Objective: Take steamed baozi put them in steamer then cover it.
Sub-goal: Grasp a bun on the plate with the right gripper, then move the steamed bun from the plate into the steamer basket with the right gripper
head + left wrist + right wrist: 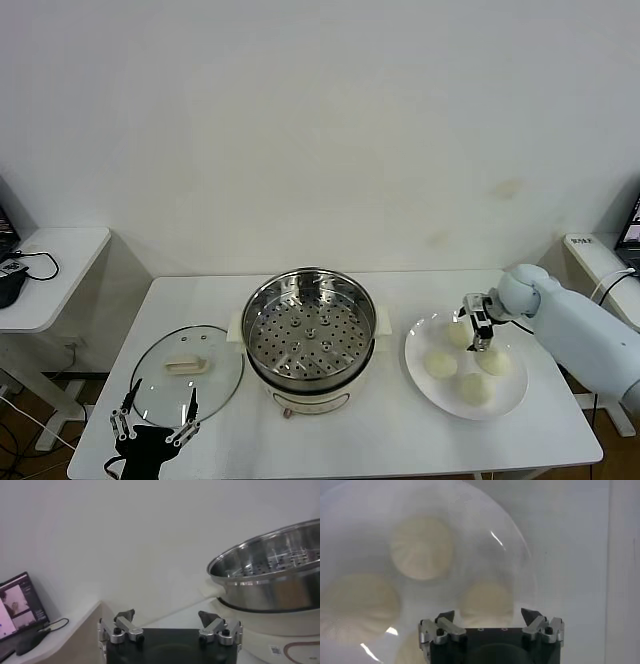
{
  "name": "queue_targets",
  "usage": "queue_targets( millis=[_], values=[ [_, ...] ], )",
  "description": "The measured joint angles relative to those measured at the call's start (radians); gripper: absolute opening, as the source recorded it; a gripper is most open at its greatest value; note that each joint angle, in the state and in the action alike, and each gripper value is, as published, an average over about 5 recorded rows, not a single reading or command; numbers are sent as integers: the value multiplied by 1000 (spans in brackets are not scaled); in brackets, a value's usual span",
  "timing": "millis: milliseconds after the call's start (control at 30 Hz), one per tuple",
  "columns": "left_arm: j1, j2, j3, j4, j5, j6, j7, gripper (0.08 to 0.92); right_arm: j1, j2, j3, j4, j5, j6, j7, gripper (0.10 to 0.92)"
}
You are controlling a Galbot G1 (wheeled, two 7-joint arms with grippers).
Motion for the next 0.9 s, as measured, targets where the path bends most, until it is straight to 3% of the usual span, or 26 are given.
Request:
queue_targets(
  millis=[400, 900],
  values=[
    [1, 0, -1, 2, 1, -5, 0, 823, 1, 16, -8, -23, -12, -2, -1, 648],
    [1, 1, 2, 4, 1, -8, -2, 823, 103, -59, -75, 73, 67, -19, -43, 621]
  ],
)
